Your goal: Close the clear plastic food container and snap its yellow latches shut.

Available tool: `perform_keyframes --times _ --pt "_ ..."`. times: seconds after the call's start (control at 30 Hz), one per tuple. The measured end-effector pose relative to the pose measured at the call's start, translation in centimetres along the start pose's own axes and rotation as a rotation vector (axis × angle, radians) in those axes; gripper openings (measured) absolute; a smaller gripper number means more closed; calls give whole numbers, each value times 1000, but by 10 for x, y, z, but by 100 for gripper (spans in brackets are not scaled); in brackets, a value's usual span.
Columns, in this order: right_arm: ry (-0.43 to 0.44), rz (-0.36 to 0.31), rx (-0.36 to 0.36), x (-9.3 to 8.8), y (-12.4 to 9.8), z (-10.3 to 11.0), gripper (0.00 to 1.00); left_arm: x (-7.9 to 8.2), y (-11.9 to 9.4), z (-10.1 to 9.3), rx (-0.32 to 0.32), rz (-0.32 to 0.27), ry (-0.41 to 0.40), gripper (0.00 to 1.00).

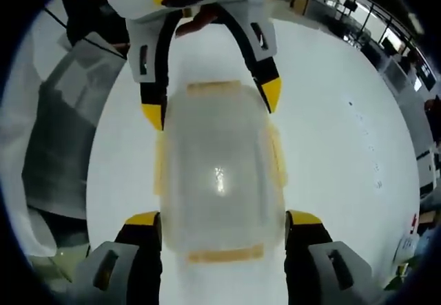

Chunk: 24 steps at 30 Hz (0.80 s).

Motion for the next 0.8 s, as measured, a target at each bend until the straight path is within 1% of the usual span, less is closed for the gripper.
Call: perform_keyframes --times 0.4,0.8 --pt "-11 20 0 11 7 6 74 -9 -7 -5 6 0 -9 80" --pt "-17 24 -15 29 20 12 75 -27 -18 -9 13 1 -16 80"
Point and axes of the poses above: the point that each gripper's makers call its tool centre point, and the gripper's own axes: y roughly forward along the fingers, z roughly to its left, x roughly out of its top, the point moved 6 cm from there along -y, roughly backward along the fingers, and after that the axes turned 8 degrees about -z, right-handed, at the moved point
